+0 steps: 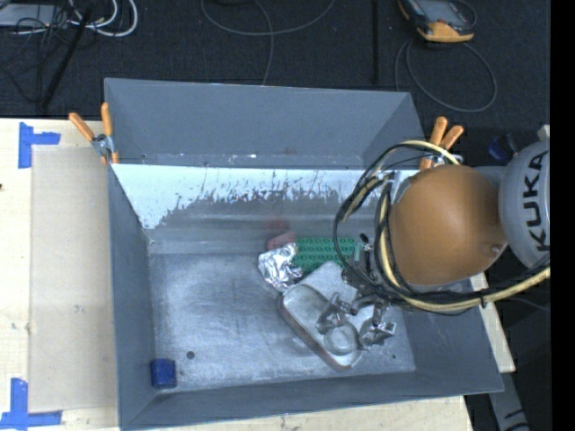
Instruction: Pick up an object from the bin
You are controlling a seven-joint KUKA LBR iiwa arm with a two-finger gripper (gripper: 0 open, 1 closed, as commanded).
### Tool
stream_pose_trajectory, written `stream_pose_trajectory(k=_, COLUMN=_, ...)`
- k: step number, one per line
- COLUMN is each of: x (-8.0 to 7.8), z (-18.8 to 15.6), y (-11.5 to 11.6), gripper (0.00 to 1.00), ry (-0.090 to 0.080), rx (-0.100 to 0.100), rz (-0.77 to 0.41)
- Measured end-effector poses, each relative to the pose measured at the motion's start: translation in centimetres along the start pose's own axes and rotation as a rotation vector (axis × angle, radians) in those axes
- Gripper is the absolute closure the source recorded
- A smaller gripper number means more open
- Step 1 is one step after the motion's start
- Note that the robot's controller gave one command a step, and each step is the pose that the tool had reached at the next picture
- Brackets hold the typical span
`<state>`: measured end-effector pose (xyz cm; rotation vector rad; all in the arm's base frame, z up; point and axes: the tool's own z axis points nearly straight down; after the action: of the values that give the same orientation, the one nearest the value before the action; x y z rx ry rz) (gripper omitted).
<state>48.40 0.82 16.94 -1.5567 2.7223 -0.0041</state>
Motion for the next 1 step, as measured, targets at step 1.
stream_pose_trajectory(k=1, x=2.90, z=5.58, y=-5.73, gripper=1.00, ry=0.002, rx=-0.008, rz=-0.047)
